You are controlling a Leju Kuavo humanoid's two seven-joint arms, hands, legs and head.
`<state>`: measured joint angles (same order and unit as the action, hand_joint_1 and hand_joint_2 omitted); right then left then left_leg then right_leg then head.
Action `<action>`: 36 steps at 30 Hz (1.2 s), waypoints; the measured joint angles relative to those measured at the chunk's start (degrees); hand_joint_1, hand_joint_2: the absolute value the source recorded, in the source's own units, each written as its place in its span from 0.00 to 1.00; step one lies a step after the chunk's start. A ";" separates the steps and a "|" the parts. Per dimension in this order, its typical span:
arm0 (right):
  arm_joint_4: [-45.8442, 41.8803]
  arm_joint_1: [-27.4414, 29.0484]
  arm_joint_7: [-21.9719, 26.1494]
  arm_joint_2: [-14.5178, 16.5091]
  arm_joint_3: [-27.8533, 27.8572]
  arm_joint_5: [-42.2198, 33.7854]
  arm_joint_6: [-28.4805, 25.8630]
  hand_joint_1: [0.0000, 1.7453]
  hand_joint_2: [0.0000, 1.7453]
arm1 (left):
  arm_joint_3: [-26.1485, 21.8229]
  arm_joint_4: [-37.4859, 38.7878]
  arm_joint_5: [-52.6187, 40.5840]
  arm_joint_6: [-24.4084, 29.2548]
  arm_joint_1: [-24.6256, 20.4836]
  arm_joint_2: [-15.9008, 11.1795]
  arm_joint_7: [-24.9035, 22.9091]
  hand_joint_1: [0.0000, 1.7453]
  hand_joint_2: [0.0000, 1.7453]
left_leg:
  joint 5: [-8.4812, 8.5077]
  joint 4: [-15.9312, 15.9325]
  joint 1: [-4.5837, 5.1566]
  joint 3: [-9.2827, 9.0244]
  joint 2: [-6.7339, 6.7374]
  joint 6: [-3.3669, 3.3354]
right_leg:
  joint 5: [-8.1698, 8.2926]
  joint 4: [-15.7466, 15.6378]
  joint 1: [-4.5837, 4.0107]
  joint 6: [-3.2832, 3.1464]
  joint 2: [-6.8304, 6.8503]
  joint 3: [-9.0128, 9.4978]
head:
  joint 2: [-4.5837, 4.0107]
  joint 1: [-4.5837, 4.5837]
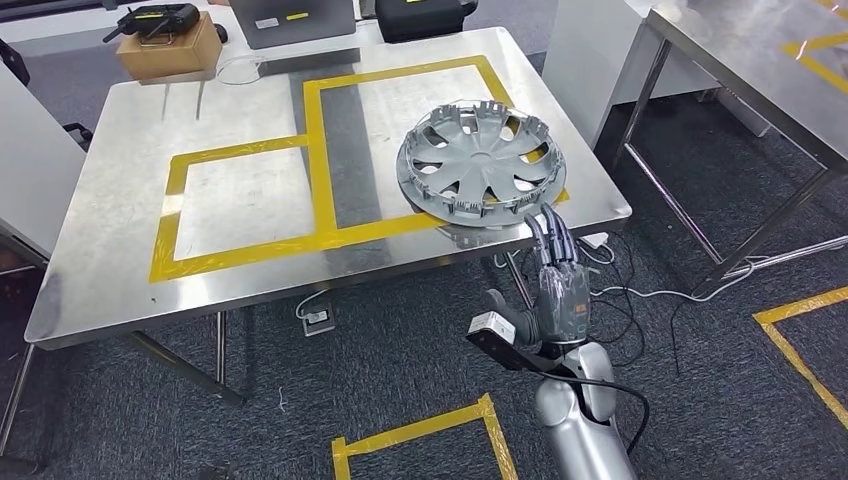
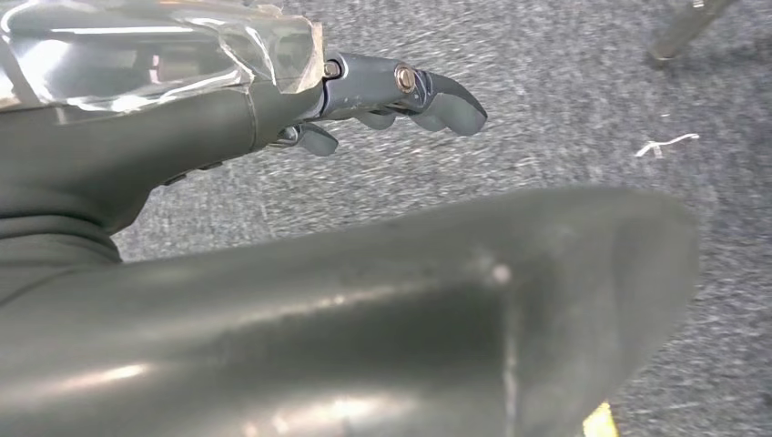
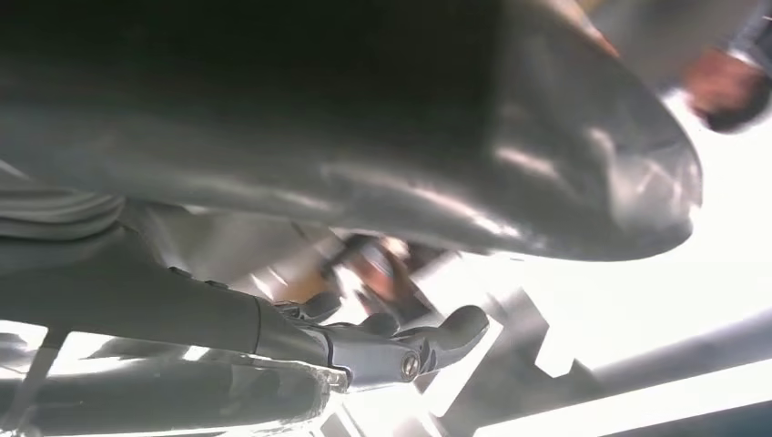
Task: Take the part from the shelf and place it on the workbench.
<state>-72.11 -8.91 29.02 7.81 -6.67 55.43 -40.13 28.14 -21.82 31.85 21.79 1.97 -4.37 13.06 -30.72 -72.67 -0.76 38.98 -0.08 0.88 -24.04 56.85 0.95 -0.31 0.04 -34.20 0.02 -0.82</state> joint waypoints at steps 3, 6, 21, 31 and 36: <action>1.70 2.16 -4.47 -0.43 -1.16 -7.00 0.00 0.00 0.00 | 0.18 -0.27 0.06 -0.10 -0.03 -0.74 -0.12 0.00 0.00 | 1.87 11.54 0.29 -9.25 -0.14 -1.21 | 1.39 0.00 -0.17 0.55 -0.01 -1.18 | 0.00 0.04; 4.17 4.11 -9.65 -1.68 -4.10 -15.67 0.14 0.00 0.00 | 0.72 -0.43 0.65 -0.08 0.01 -1.44 -0.43 0.00 0.00 | 1.12 16.74 1.07 -12.36 -0.26 -2.43 | 2.73 -0.35 0.00 1.70 0.04 -1.29 | 0.00 -0.03; 30.65 6.69 -22.66 -8.08 -13.87 -53.63 13.70 0.00 0.00 | 5.93 1.77 4.17 -1.46 -2.62 -1.75 -2.38 0.00 0.00 | 10.81 16.14 0.90 -2.17 0.16 -2.25 | -5.93 -0.99 -0.25 1.93 -0.23 7.44 | 0.00 -0.02; 48.12 4.76 -28.46 -8.33 -13.69 -60.99 21.00 0.00 0.00 | 6.96 4.25 6.00 -1.96 -3.06 -1.75 -2.81 0.00 0.00 | 0.54 1.00 0.13 -2.16 0.03 -0.52 | 0.58 -0.66 -0.19 -0.16 0.14 0.18 | 0.00 -0.08; 51.88 4.42 -30.15 -7.97 -13.61 -62.32 22.51 0.00 0.00 | 7.22 4.79 6.02 -2.50 -3.89 -2.40 -3.12 0.00 0.00 | -0.01 17.42 1.23 -14.17 0.02 -3.10 | 3.29 -0.88 -0.10 1.22 0.22 -1.30 | 0.00 -0.07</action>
<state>-20.23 -4.49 -1.13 -0.16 -20.27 -6.88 -17.62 35.36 -17.03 37.86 19.29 -1.92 -6.78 9.94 -30.73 -55.24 0.47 24.81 -0.06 -2.22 -20.75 55.97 0.85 0.90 0.25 -35.50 0.02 -0.89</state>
